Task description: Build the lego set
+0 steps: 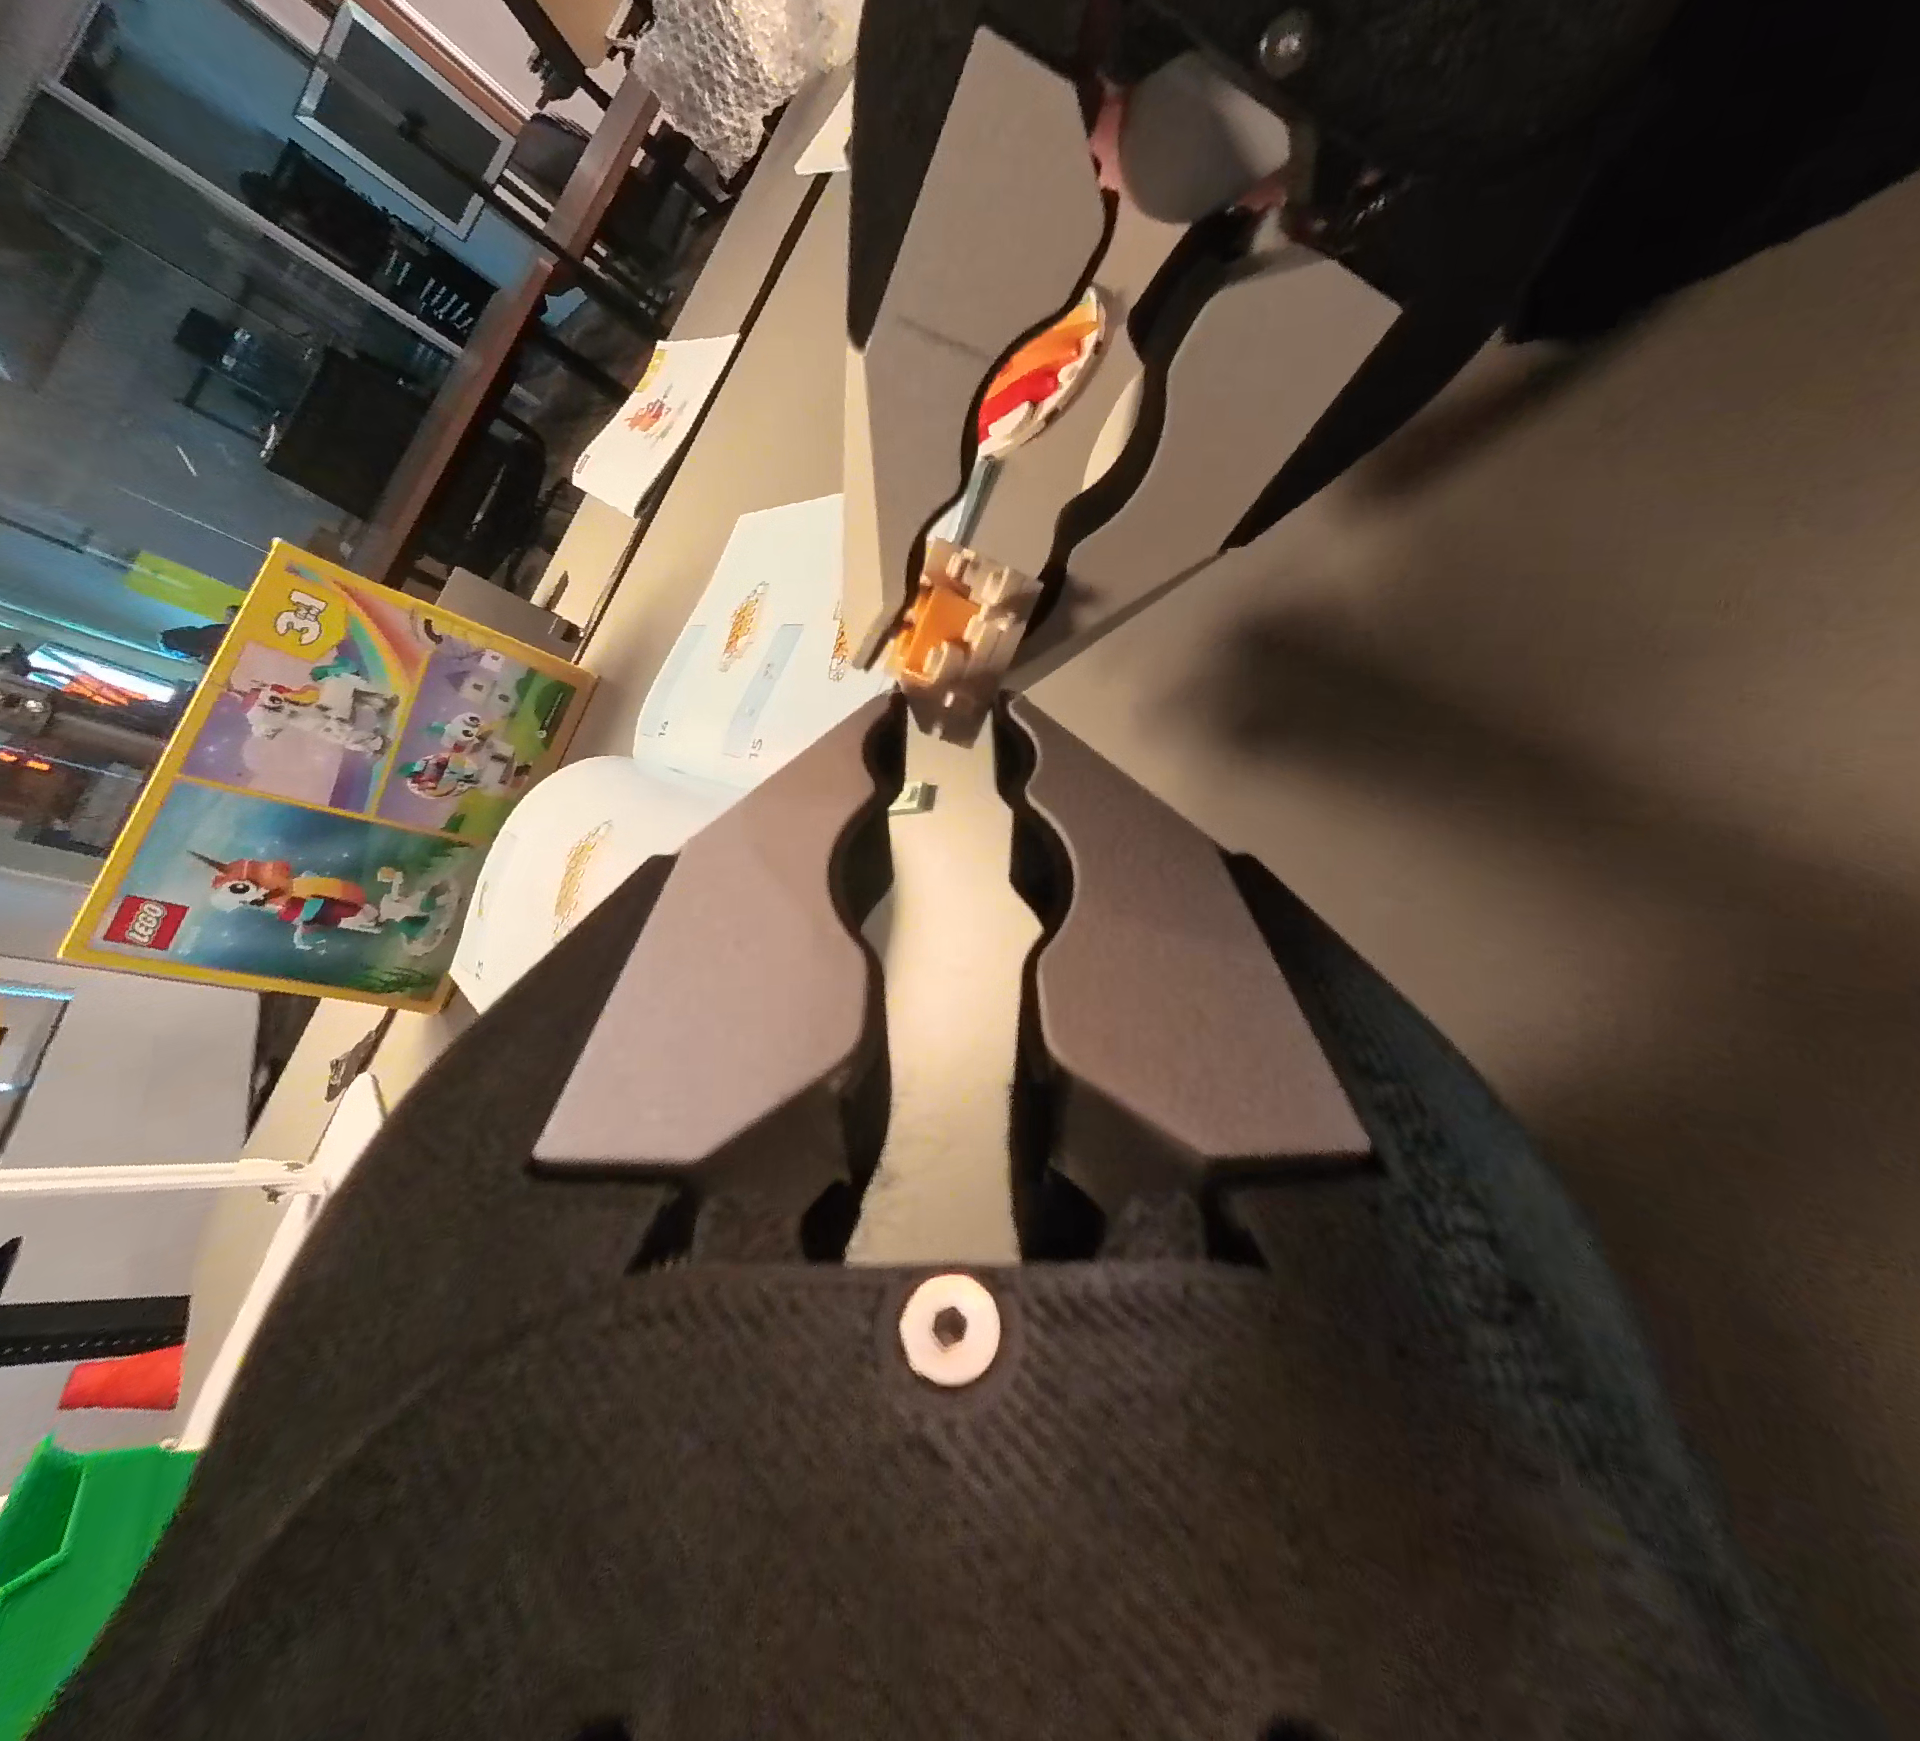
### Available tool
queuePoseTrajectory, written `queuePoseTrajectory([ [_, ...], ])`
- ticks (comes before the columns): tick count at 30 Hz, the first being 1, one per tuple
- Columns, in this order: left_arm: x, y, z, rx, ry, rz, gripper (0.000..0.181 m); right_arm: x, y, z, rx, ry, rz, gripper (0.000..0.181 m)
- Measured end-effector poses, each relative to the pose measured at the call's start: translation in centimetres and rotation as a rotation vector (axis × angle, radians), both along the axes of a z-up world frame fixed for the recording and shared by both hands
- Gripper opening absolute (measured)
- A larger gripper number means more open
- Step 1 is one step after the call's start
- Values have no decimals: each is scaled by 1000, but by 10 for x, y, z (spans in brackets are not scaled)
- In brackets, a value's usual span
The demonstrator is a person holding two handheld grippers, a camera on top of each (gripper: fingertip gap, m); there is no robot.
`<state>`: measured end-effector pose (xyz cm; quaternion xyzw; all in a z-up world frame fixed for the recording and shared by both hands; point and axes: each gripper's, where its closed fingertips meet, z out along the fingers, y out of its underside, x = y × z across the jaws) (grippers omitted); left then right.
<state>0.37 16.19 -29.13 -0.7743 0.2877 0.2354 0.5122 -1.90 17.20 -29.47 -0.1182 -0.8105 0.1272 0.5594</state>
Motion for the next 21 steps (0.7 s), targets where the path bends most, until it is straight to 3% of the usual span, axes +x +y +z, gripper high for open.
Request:
queuePoseTrajectory([
  [11,4,-1,3,12,49,-66,30,2,-4,-3,-7,-21,25,18],
  [21,6,-2,1,1,145,-100,18,5,-9,-4,-73,-56,51,18],
])
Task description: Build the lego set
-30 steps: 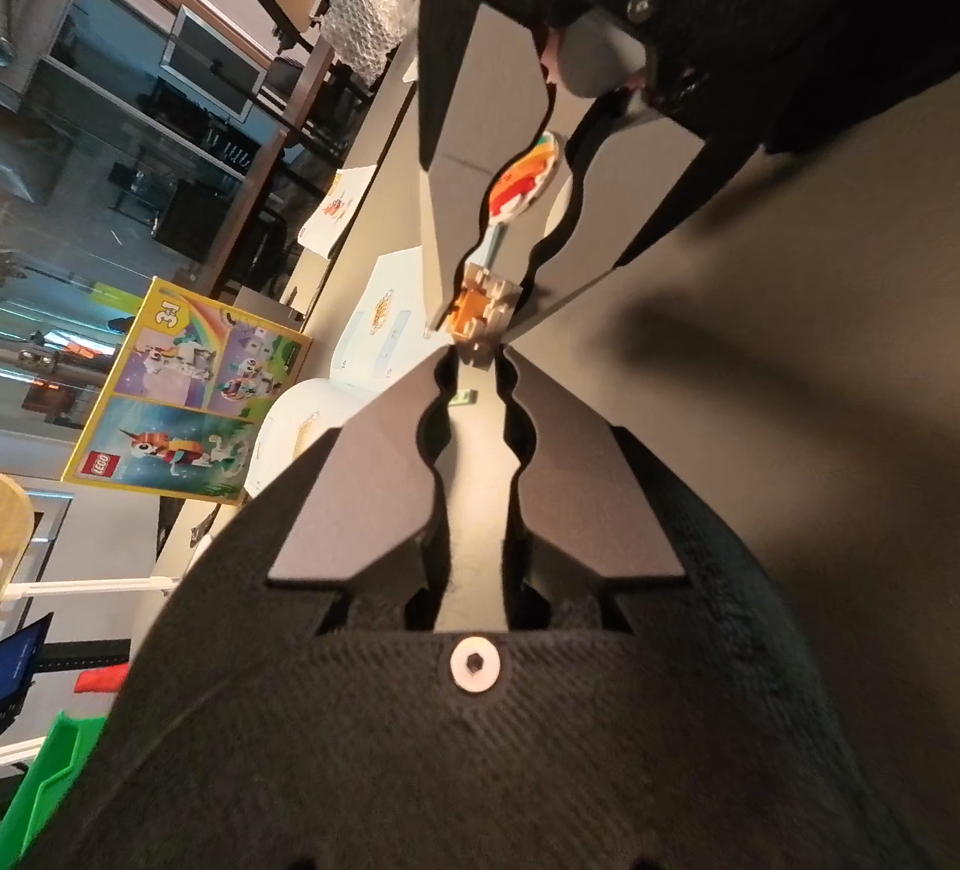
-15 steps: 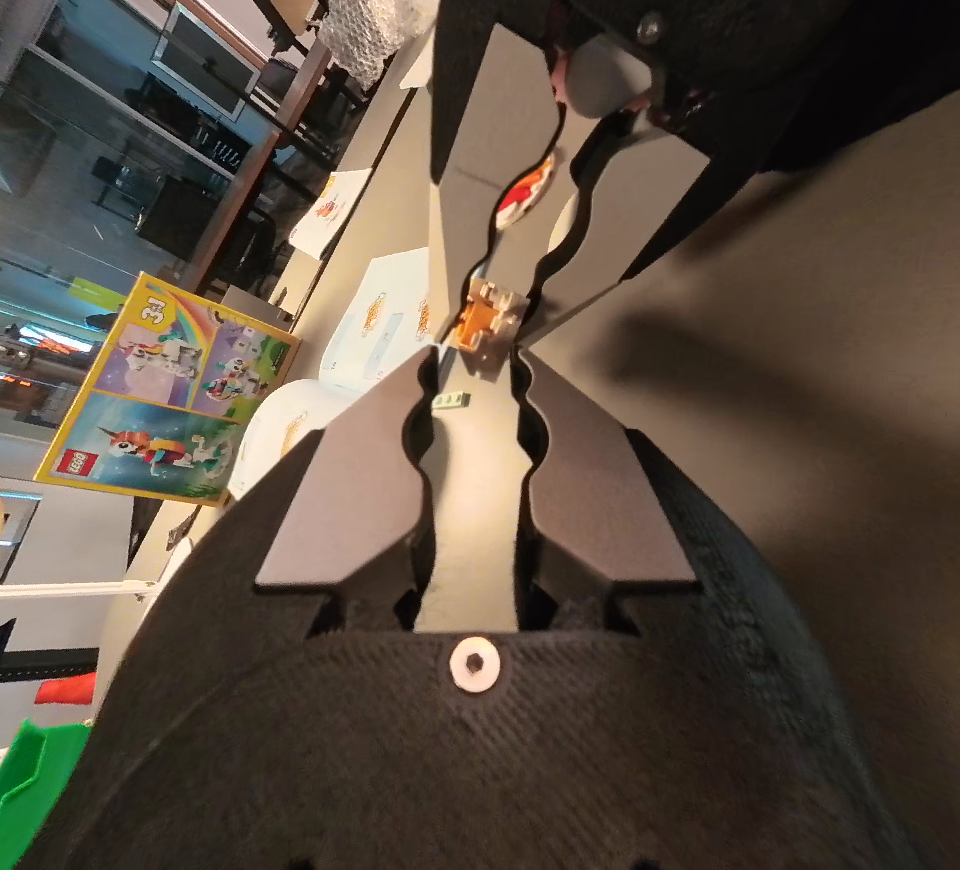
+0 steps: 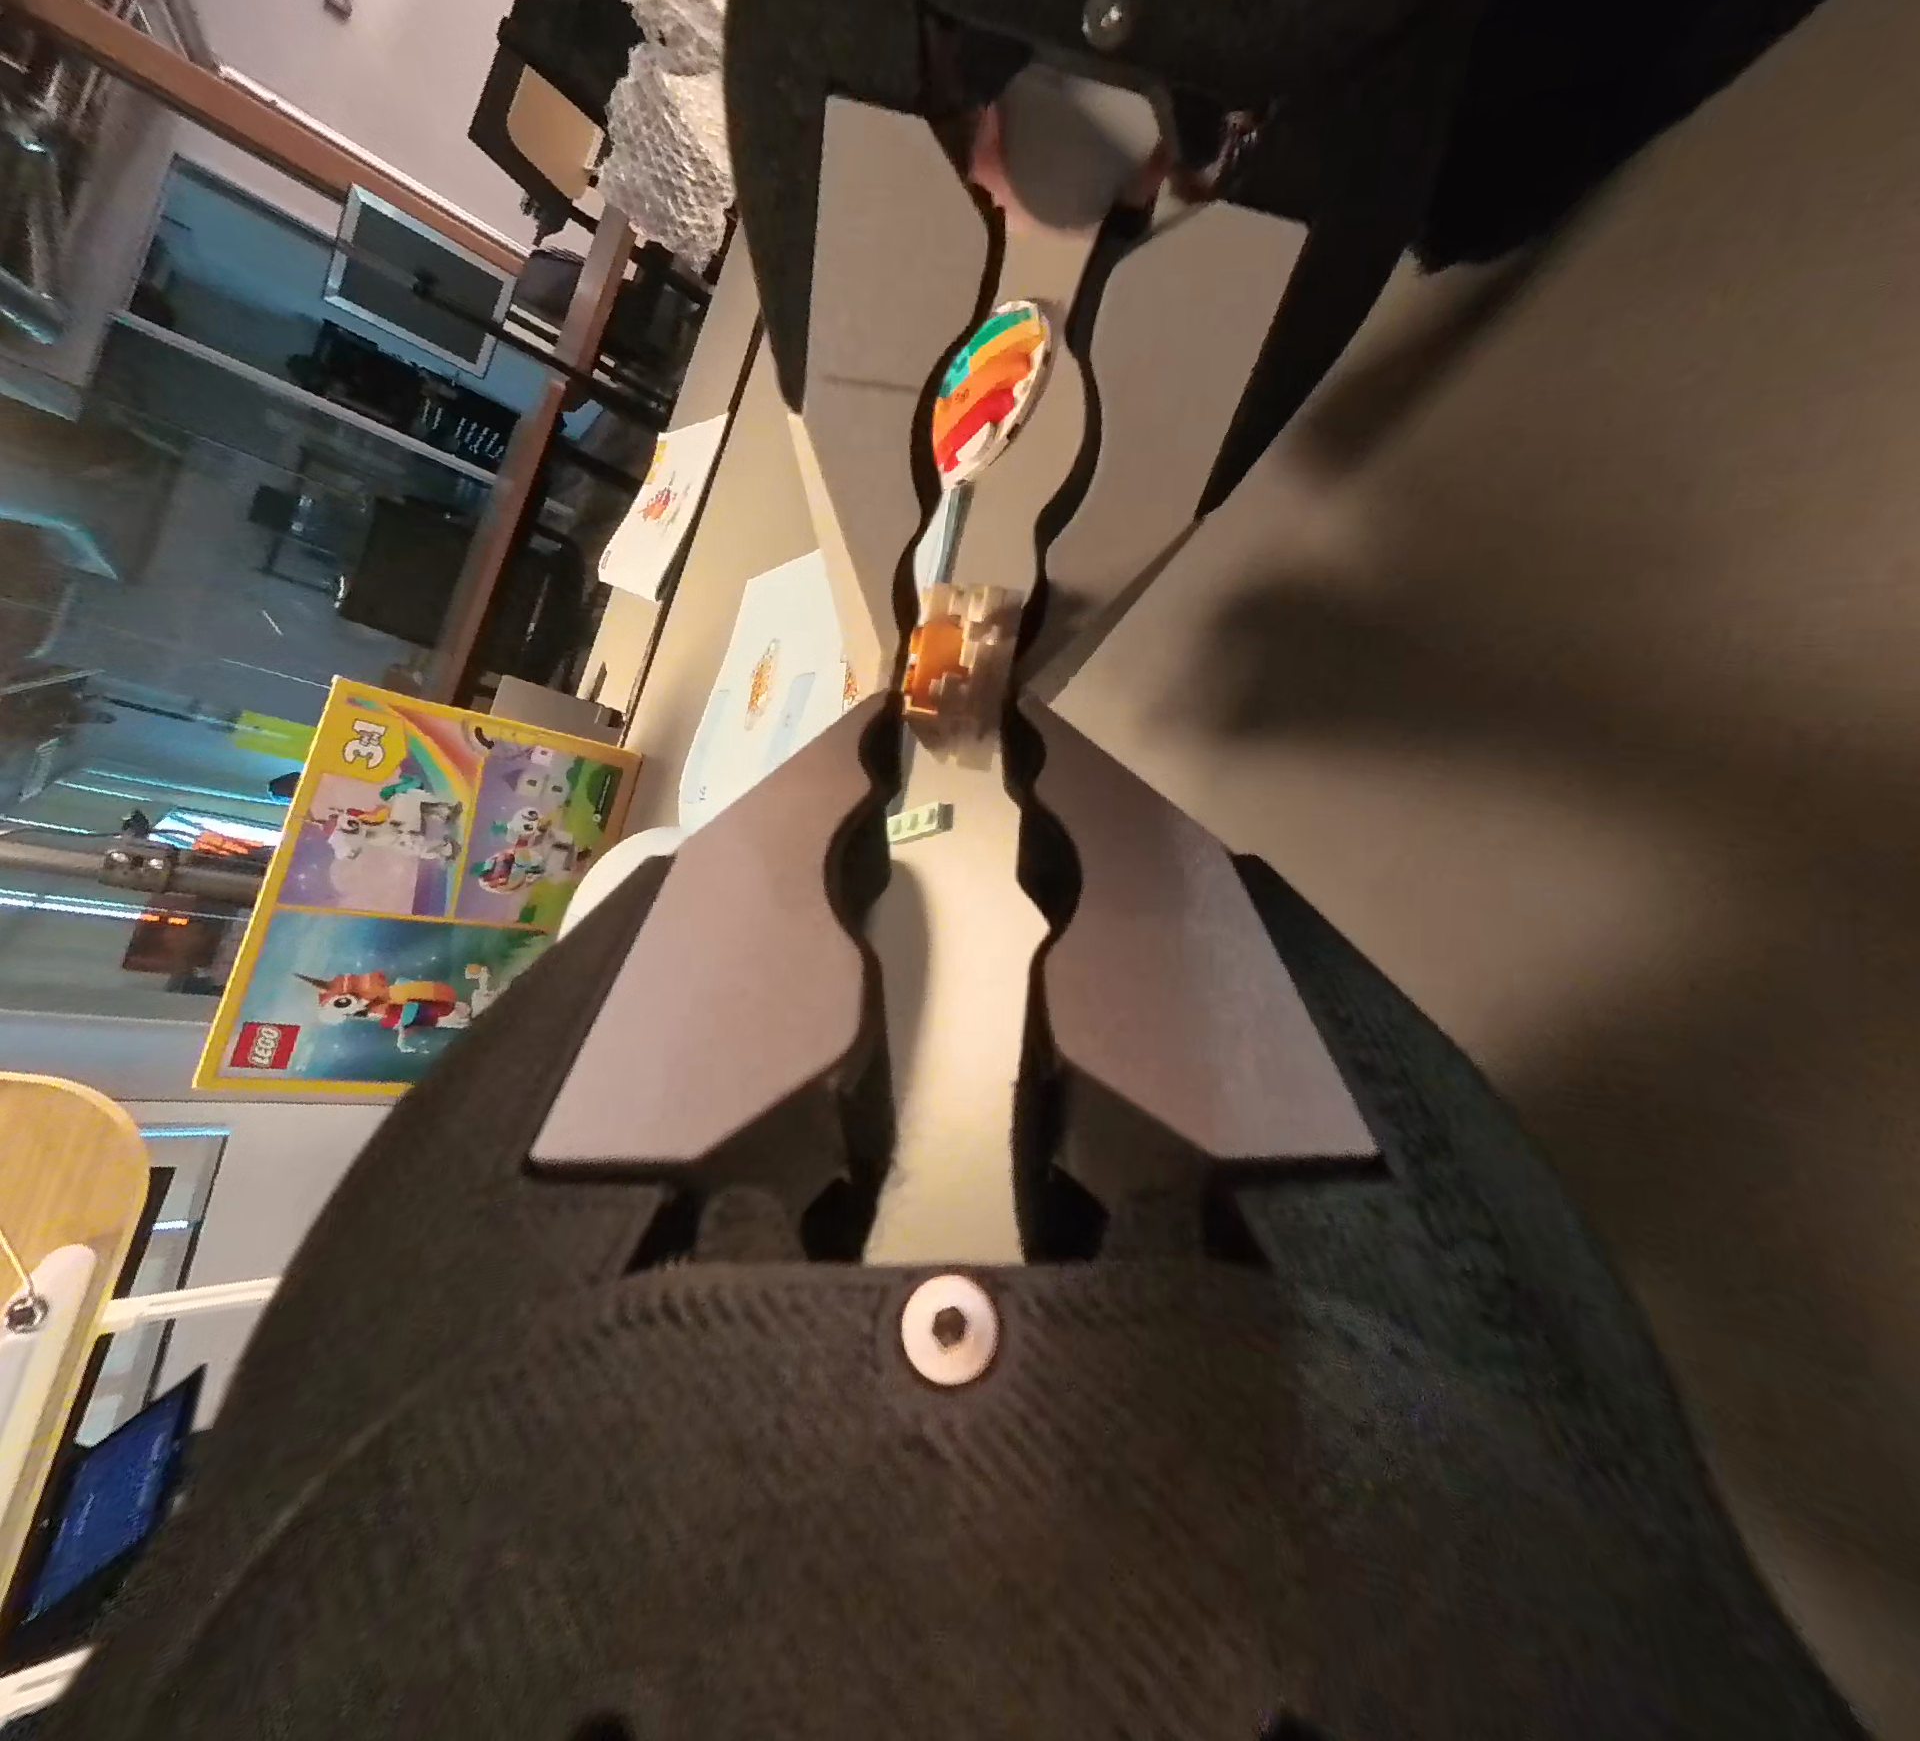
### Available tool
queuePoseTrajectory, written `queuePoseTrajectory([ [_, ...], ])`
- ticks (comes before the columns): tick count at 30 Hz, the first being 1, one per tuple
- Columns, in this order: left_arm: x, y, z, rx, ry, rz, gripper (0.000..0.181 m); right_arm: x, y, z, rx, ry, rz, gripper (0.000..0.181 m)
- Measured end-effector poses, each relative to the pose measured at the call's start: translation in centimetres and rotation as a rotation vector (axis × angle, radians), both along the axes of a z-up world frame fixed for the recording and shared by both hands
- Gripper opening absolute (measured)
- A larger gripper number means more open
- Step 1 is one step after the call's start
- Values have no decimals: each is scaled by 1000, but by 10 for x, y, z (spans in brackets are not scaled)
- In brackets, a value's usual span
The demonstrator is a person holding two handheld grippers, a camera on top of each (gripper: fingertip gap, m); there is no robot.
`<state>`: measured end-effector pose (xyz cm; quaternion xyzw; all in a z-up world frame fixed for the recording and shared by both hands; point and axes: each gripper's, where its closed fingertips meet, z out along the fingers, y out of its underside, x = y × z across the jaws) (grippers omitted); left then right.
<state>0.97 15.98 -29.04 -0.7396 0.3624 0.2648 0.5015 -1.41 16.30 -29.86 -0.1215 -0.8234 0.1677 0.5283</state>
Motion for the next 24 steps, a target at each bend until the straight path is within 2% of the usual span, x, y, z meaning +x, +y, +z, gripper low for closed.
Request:
queuePoseTrajectory([
  [8,-1,0,-1,-22,-15,9,16,1,0,-2,-46,-39,-6,17],
  [24,-2,1,-3,-37,-265,73,16,0,2,-3,-65,-40,-13,18],
])
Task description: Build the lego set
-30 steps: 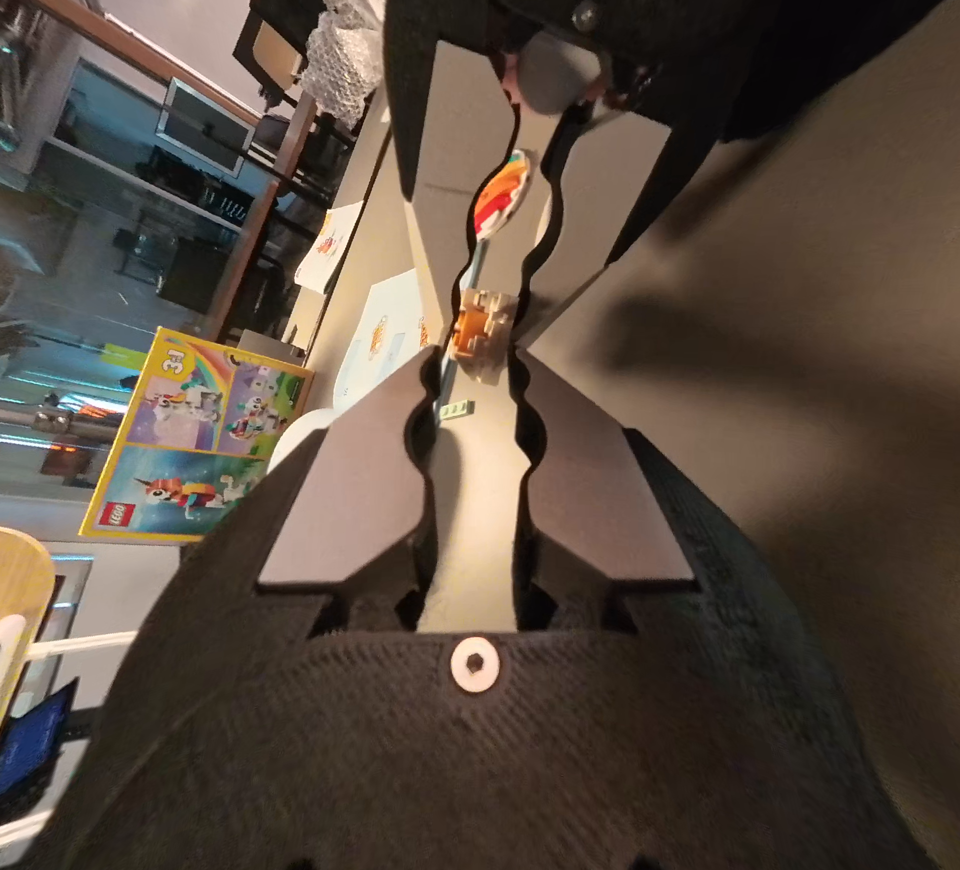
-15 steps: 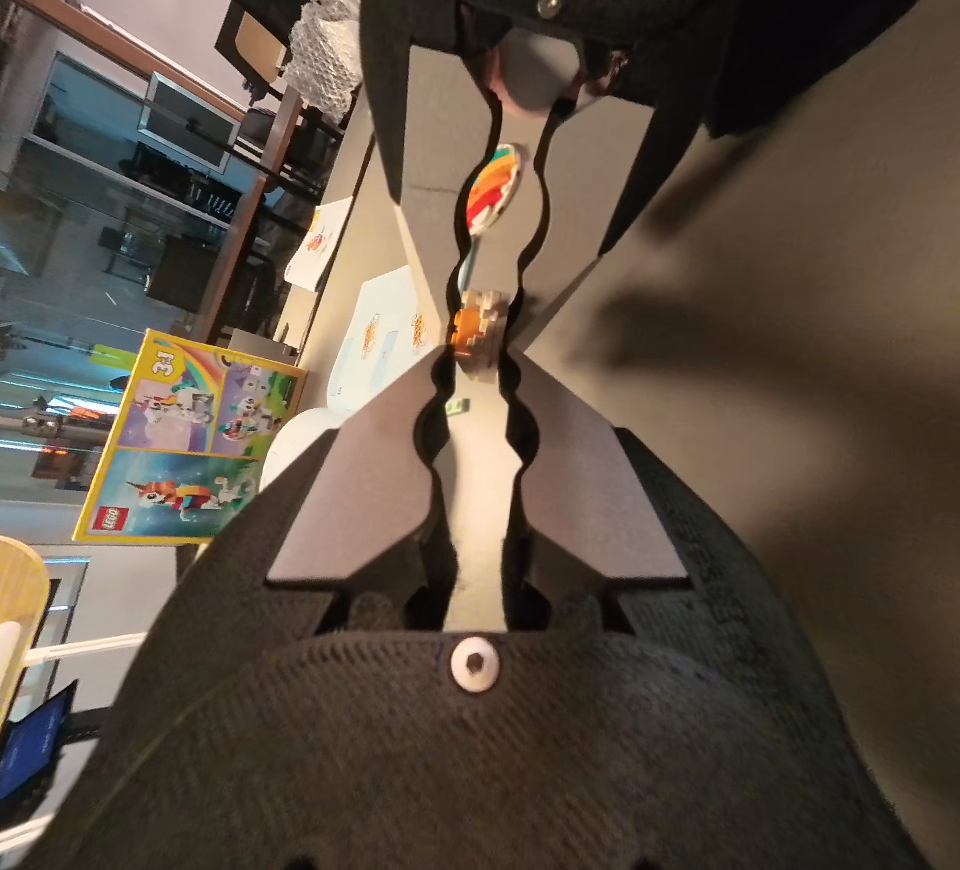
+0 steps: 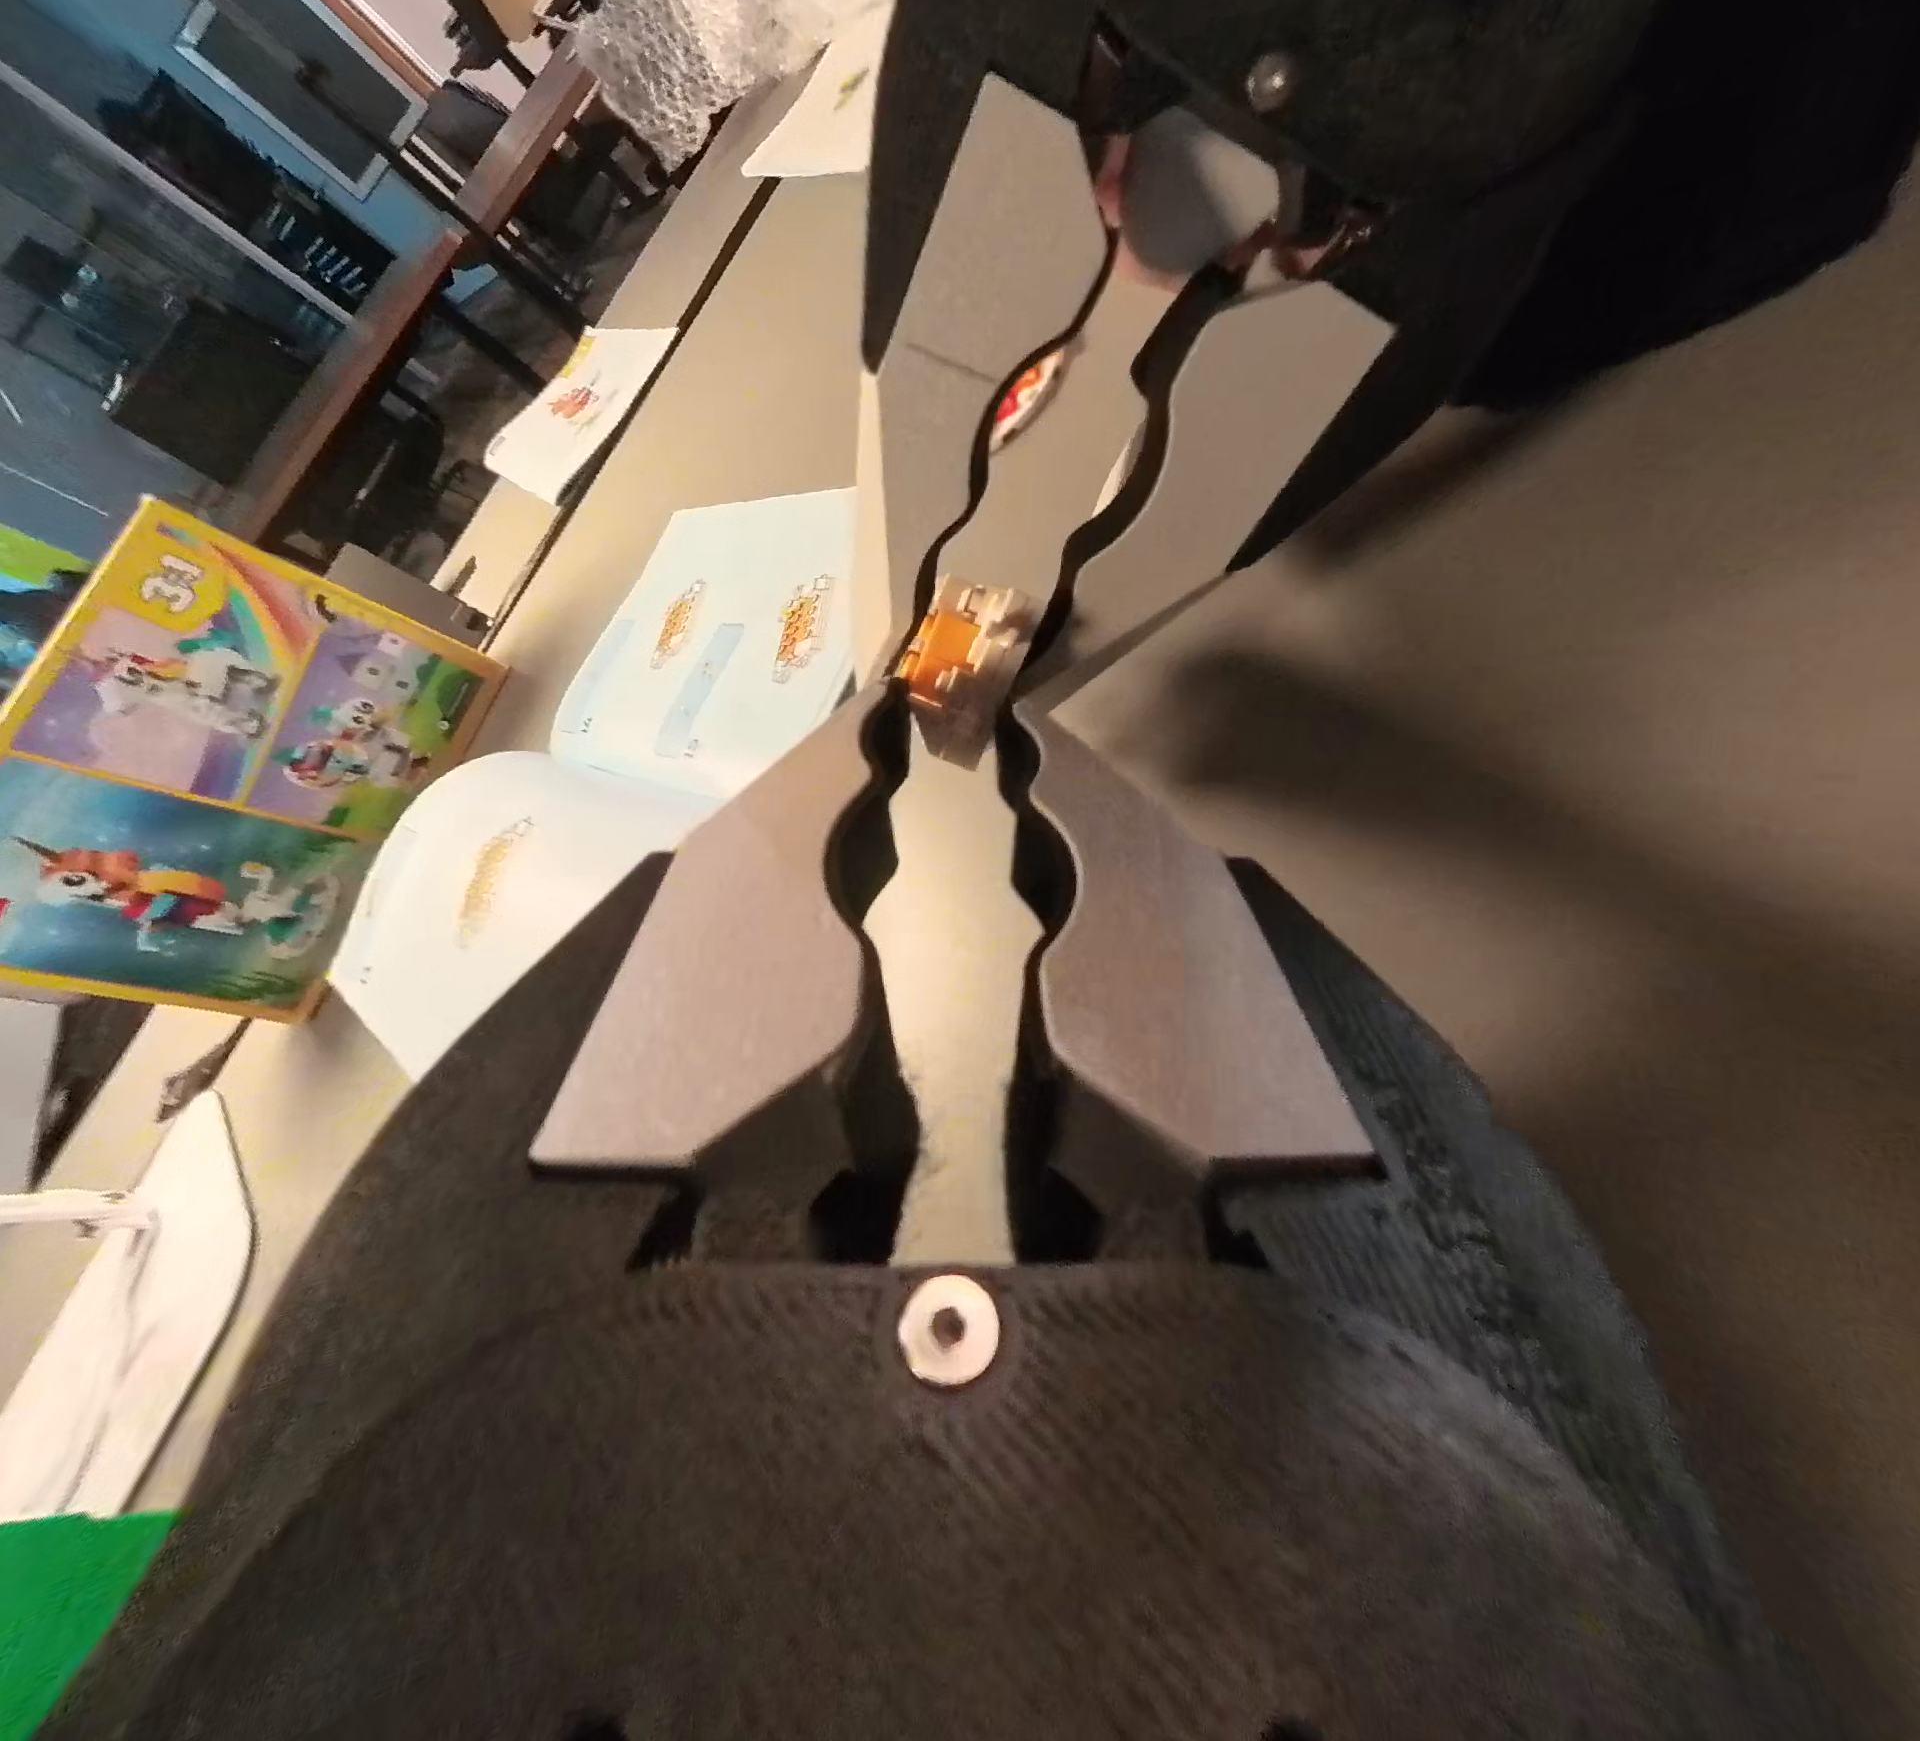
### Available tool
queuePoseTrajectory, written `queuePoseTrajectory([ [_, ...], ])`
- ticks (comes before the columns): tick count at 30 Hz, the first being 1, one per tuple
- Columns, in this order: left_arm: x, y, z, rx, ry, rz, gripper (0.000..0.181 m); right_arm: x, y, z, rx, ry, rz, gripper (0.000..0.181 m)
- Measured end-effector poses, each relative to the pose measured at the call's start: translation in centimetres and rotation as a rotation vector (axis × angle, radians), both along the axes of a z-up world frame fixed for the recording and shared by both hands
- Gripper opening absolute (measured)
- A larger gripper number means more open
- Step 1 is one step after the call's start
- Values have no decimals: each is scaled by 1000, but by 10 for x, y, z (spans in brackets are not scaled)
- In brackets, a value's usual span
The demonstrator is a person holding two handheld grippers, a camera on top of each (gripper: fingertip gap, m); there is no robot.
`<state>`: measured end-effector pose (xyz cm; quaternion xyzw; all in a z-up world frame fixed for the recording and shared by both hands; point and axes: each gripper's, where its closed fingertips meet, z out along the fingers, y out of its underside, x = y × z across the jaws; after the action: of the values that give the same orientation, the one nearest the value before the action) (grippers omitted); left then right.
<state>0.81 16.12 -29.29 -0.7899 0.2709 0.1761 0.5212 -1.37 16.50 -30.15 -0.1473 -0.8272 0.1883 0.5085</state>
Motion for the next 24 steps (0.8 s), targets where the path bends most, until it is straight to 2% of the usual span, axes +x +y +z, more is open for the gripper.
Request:
queuePoseTrajectory([
  [4,1,-1,-2,3,-40,-16,17,0,-1,0,8,9,10,18],
  [7,2,-3,-2,14,-32,-29,31,1,-5,3,-1,22,27,18],
  [13,1,-5,1,49,104,-42,19,2,-5,3,-12,24,32,18],
  [24,0,-6,6,42,136,-25,12,4,-6,6,-39,22,32,18],
])
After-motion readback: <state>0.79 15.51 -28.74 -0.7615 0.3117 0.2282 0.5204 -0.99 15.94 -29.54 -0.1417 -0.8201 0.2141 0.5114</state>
